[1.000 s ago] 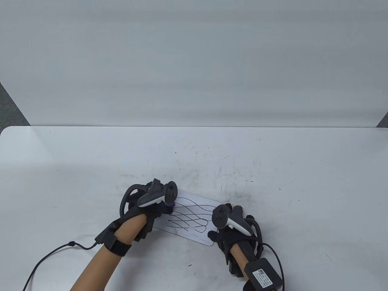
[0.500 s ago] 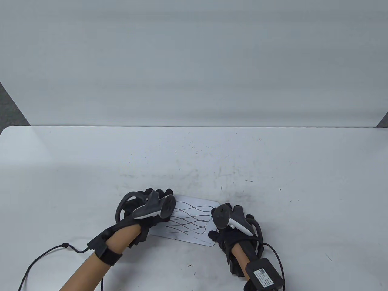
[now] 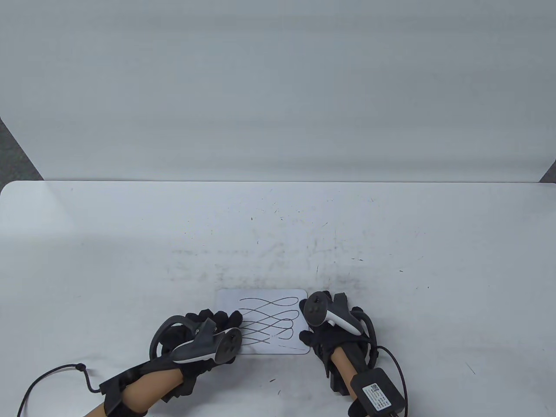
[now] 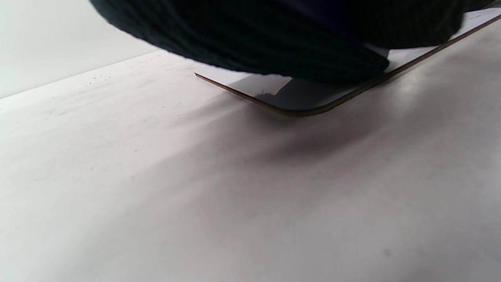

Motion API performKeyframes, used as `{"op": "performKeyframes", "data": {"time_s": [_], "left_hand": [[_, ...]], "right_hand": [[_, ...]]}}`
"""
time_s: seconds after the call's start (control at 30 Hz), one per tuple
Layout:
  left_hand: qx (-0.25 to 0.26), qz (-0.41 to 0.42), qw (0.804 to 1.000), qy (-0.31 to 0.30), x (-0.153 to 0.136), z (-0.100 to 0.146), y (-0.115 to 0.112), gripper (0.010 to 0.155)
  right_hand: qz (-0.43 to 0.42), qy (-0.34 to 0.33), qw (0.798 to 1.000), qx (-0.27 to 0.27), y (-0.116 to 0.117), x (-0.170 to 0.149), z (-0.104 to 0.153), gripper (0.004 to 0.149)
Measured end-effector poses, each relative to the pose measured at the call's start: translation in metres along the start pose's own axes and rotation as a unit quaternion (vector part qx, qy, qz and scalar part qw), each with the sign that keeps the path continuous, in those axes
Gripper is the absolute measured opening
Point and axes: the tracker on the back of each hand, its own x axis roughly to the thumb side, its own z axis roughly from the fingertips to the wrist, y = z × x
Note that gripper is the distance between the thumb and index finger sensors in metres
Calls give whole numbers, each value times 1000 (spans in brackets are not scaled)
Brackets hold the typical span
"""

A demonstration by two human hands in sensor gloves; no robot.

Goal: Wipe the whiteboard with a whiteboard eraser

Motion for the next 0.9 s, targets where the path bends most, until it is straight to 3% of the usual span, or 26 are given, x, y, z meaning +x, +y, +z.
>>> {"op": "performKeyframes", "data": {"time_s": [0.1,0.37,0.5,0.67,0.9], "left_hand": [[-9,33,999,27,-6,-23,4,84],[-9,10,995,103,-21,-96,23,84],[-4,5,992,126,-23,-113,26,83],[0,5,994,109,-21,-97,24,84],[-2,-29,999,40,0,-27,10,84]], "right_hand": [[1,0,1000,0,0,0,0,70],[0,-2,1000,-2,0,0,0,70],[-1,-2,1000,-2,0,0,0,70],[0,-1,1000,-4,0,0,0,70],[0,0,1000,-4,0,0,1,70]]}}
